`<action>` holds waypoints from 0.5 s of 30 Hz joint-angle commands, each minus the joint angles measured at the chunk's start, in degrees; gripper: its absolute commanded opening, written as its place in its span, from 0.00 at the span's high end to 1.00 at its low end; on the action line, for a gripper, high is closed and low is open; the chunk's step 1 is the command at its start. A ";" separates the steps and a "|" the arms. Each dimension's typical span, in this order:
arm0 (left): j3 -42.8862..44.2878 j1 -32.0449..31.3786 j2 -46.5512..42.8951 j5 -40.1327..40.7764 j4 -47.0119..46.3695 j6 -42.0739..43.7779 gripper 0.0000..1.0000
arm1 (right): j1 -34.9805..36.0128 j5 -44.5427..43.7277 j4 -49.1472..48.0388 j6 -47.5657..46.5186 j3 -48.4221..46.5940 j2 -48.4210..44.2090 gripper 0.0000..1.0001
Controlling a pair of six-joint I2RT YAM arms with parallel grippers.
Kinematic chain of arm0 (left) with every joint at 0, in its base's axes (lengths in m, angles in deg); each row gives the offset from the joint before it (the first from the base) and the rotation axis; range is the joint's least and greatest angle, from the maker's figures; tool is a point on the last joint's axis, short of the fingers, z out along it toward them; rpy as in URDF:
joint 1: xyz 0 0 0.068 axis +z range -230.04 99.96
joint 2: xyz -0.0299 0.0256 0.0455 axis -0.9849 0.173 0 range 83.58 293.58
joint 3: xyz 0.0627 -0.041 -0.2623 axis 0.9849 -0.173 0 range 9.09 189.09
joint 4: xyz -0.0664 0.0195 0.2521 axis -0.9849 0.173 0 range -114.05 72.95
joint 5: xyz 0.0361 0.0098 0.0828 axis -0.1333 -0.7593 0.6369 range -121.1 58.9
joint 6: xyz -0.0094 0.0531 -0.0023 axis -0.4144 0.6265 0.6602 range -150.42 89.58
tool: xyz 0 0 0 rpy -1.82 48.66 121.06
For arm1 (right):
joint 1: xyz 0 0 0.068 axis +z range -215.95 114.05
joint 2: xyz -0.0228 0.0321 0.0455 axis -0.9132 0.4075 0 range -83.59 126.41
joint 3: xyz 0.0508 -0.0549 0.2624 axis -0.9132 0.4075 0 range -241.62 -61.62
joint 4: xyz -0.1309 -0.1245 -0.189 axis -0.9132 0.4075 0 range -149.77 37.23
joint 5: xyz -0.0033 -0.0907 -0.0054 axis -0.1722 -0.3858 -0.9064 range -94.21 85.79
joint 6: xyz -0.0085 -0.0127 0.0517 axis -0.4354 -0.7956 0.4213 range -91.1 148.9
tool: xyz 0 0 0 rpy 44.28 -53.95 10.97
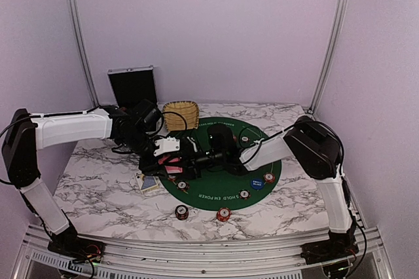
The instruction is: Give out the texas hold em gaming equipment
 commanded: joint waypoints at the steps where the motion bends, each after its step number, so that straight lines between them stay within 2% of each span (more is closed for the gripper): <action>1: 1.17 -0.17 -0.80 -0.27 2.33 -0.68 0.54 | -1.06 -1.20 8.58 -6.48 -2.11 -3.91 0.47; 15: 0.73 -0.12 -0.61 1.51 2.38 -1.46 0.56 | -1.91 -1.84 12.94 -9.67 -0.51 -7.08 0.55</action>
